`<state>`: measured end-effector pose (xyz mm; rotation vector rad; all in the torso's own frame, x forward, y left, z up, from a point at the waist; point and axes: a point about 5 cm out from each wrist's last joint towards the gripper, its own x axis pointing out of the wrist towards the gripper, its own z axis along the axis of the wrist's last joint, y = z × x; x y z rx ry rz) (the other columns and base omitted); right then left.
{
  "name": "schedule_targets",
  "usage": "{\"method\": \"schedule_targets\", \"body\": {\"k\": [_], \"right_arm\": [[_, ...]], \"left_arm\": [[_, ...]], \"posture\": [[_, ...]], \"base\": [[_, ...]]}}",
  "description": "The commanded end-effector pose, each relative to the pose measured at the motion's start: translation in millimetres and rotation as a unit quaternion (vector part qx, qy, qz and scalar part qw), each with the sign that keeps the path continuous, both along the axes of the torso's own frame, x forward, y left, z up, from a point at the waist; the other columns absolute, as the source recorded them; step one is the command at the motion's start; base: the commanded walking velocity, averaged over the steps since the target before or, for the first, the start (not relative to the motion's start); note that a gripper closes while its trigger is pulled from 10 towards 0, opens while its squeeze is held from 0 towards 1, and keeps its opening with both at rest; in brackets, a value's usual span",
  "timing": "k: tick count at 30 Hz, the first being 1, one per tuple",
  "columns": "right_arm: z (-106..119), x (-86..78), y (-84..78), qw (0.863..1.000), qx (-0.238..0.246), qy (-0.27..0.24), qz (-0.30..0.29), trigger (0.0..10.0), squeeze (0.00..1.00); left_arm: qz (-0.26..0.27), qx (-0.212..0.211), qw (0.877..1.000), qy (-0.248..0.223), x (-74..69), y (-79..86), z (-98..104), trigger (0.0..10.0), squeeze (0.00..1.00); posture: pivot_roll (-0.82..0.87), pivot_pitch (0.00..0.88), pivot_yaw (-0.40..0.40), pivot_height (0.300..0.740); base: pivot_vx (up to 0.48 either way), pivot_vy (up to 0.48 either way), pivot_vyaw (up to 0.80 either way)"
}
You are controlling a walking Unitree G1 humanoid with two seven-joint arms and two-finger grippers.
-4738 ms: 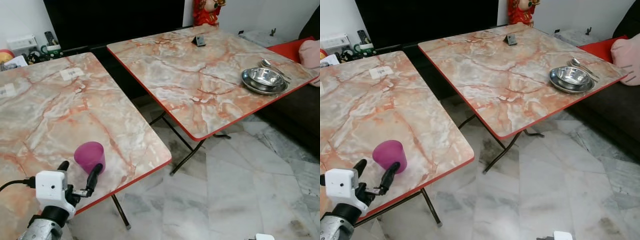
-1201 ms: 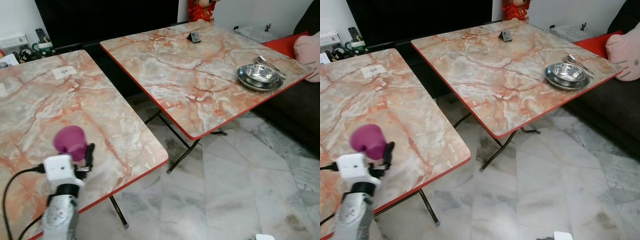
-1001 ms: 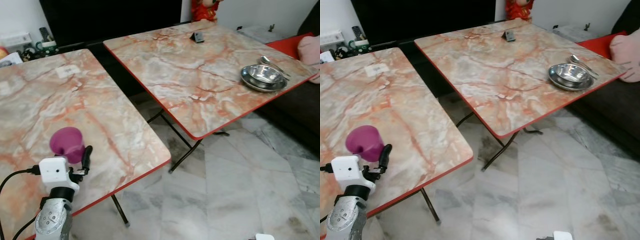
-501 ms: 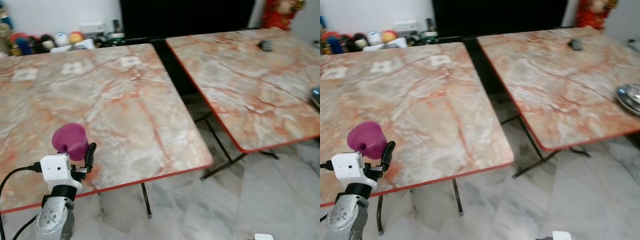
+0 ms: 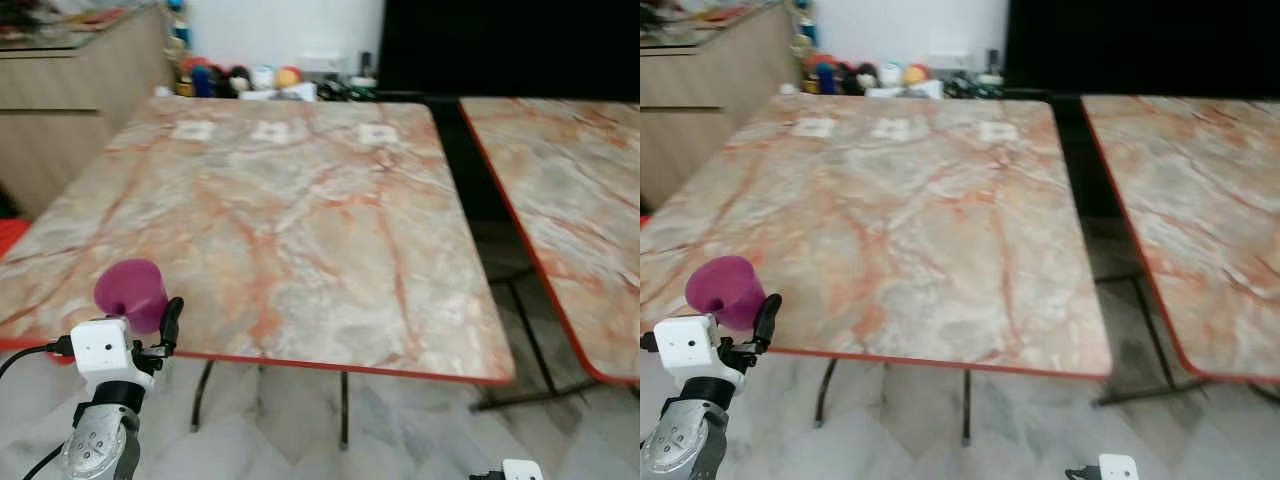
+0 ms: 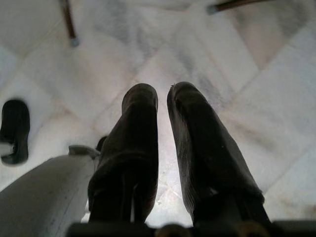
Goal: Setting the table
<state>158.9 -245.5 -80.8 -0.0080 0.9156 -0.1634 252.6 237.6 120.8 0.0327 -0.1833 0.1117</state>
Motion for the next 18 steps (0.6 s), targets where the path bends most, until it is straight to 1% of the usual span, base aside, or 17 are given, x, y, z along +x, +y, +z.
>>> {"method": "schedule_targets", "body": {"k": [1,7,11,12,13,14,17,18], "right_arm": [[-1.9,-6.1,-2.7,1.0,-0.002,0.009,-0.006,10.0,0.0],[-1.6,-5.6,-2.9,1.0,-0.003,0.009,-0.006,10.0,0.0],[-1.8,-5.7,-3.0,1.0,0.001,0.01,-0.012,10.0,0.0],[-2.2,-6.1,-2.8,1.0,0.003,0.011,-0.017,10.0,0.0],[-2.2,-6.2,-2.7,1.0,0.005,0.011,-0.018,10.0,0.0],[-2.2,-6.1,-2.7,1.0,0.005,0.01,-0.018,10.0,0.0],[-2.3,-6.2,-2.6,1.0,0.005,0.01,-0.018,10.0,0.0],[-2.3,-6.3,-2.6,1.0,0.005,0.011,-0.019,10.0,0.0]], "left_arm": [[0.006,0.002,1.0,0.005,-2.4,3.0,-0.6,10.0,0.0],[0.018,0.004,1.0,0.013,-7.0,6.8,-3.9,10.0,0.0],[0.044,0.016,0.999,0.026,-13.9,17.0,-9.7,10.0,0.0],[0.059,0.022,0.998,0.032,-16.9,22.2,-12.7,10.0,0.0],[0.064,0.023,0.997,0.034,-17.8,23.9,-13.7,10.0,0.0],[0.08,0.026,0.996,0.039,-20.7,29.0,-16.6,10.0,0.0],[0.148,0.041,0.986,0.062,-32.8,49.6,-27.3,10.0,0.0],[0.199,0.046,0.976,0.077,-41.8,63.5,-34.2,10.0,0.0]], "posture": [[0.09,0.083,-0.028,0.74],[0.1,0.087,-0.031,0.74],[0.1,0.092,-0.031,0.74],[0.1,0.094,-0.031,0.74],[0.1,0.094,-0.031,0.74],[0.1,0.094,-0.031,0.74],[0.1,0.098,-0.03,0.74],[0.1,0.098,-0.03,0.74]], "base": [[0.0,0.0,0.8],[0.0,0.0,0.8],[0.0,0.0,0.8],[0.0,0.0,0.0],[0.0,0.0,0.0],[0.0,0.0,0.0],[0.0,0.0,0.0],[0.0,0.0,0.0]]}}
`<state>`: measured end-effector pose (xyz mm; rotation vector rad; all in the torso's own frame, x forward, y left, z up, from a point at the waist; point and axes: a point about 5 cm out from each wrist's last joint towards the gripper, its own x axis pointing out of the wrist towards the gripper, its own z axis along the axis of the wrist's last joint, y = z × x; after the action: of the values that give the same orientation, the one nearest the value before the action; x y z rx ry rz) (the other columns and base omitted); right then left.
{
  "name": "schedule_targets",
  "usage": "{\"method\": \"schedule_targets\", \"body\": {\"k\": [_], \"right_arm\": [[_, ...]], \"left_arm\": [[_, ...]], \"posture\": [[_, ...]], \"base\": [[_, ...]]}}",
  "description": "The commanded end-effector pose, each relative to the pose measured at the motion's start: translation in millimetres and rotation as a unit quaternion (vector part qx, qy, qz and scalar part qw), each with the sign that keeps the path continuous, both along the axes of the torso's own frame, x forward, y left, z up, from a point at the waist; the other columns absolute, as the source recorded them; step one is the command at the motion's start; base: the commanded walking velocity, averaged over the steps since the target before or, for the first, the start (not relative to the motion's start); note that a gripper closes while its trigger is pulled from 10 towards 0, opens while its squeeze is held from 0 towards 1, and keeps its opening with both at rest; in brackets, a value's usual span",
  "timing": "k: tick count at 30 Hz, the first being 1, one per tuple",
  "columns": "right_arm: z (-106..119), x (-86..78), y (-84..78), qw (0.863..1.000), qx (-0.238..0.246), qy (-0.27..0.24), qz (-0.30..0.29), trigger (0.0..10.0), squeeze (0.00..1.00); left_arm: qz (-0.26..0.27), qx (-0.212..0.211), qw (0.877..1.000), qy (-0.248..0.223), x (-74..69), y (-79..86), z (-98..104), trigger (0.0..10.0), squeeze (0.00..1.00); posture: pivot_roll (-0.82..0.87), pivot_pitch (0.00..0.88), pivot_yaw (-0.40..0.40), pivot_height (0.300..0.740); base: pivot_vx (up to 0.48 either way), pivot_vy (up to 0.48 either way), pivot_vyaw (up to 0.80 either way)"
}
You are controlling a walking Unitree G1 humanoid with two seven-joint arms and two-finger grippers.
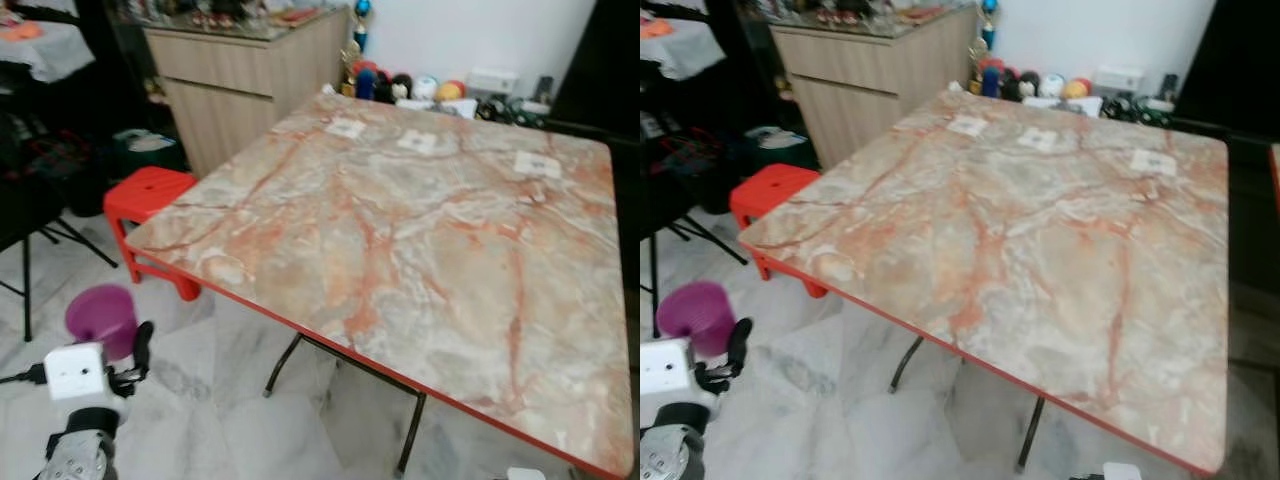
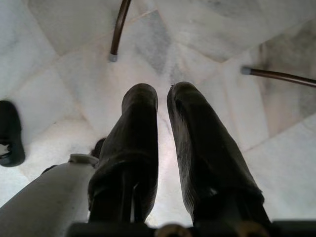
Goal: Setting the table
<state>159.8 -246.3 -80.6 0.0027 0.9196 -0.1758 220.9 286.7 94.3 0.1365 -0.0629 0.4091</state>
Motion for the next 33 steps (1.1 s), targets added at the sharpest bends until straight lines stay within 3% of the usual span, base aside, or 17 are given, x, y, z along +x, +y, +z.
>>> {"method": "schedule_targets", "body": {"k": [1,4,6,8,9,12,14,15,16,18,20,25,33], "right_arm": [[-2.6,-7.2,-1.9,1.0,0.003,0.009,-0.011,10.0,0.0],[-2.7,-7.3,-1.8,1.0,0.003,0.01,-0.012,10.0,0.0],[-2.8,-7.4,-1.7,1.0,0.003,0.01,-0.013,10.0,0.0],[-2.8,-7.5,-1.8,1.0,0.002,0.011,-0.013,10.0,0.0],[-2.9,-7.4,-1.7,1.0,0.002,0.011,-0.013,10.0,0.0],[-3.0,-7.5,-1.4,1.0,0.002,0.012,-0.014,10.0,0.0],[-3.0,-7.5,-1.3,1.0,0.003,0.012,-0.014,10.0,0.0],[-3.0,-7.4,-1.3,1.0,0.003,0.012,-0.015,10.0,0.0],[-3.2,-7.5,-1.3,1.0,0.003,0.013,-0.016,10.0,0.0],[-3.2,-7.4,-1.1,1.0,0.003,0.014,-0.015,10.0,0.0],[-3.3,-7.5,-0.9,1.0,0.003,0.014,-0.015,10.0,0.0],[-3.7,-8.0,-0.5,1.0,0.008,0.016,-0.015,10.0,0.0],[-4.2,-9.1,-0.3,1.0,0.017,0.019,-0.011,10.0,0.0]], "left_arm": [[0.064,0.013,0.998,0.025,-13.3,18.8,-9.8,10.0,0.0],[0.108,0.012,0.993,0.048,-23.2,31.3,-19.5,10.0,0.0],[0.128,0.022,0.986,0.101,-31.1,38.9,-34.5,10.0,0.0],[0.134,0.001,0.98,0.145,-37.9,41.8,-53.4,10.0,0.0],[0.125,-0.022,0.975,0.183,-42.6,40.7,-71.1,10.0,0.0],[0.097,-0.046,0.965,0.24,-48.4,33.5,-95.1,10.0,0.0],[0.089,-0.056,0.963,0.249,-49.4,30.9,-100.1,10.0,0.0],[0.076,-0.07,0.959,0.263,-50.1,26.9,-106.5,10.0,0.0],[0.026,-0.085,0.946,0.312,-51.6,12.7,-124.4,10.0,0.0],[-0.043,-0.09,0.929,0.355,-51.1,-7.0,-139.5,10.0,0.0],[-0.077,-0.106,0.919,0.372,-49.4,-20.2,-146.9,10.0,0.0],[-0.097,-0.131,0.898,0.408,-45.6,-44.8,-162.0,10.0,0.0],[-0.115,-0.145,0.888,0.422,-41.0,-68.2,-169.0,10.0,0.0]], "posture": [[0.1,0.098,-0.03,0.74],[0.11,0.102,-0.028,0.74],[0.11,0.102,-0.028,0.74],[0.11,0.104,-0.027,0.74],[0.11,0.105,-0.027,0.74],[0.11,0.105,-0.026,0.74],[0.11,0.105,-0.026,0.74],[0.11,0.105,-0.026,0.74],[0.11,0.105,-0.028,0.74],[0.11,0.106,-0.026,0.74],[0.11,0.106,-0.026,0.74],[0.09,0.102,-0.026,0.74],[0.07,0.104,-0.027,0.74]], "base": [[0.0,0.0,0.0],[0.0,0.0,0.0],[0.0,0.0,0.0],[0.0,0.0,0.0],[0.0,0.0,0.0],[0.0,0.0,0.0],[0.0,0.0,0.0],[0.0,0.0,0.0],[0.0,0.0,0.0],[0.0,0.0,0.0],[0.0,0.0,0.0],[0.0,0.0,0.0],[0.0,0.0,0.0]]}}
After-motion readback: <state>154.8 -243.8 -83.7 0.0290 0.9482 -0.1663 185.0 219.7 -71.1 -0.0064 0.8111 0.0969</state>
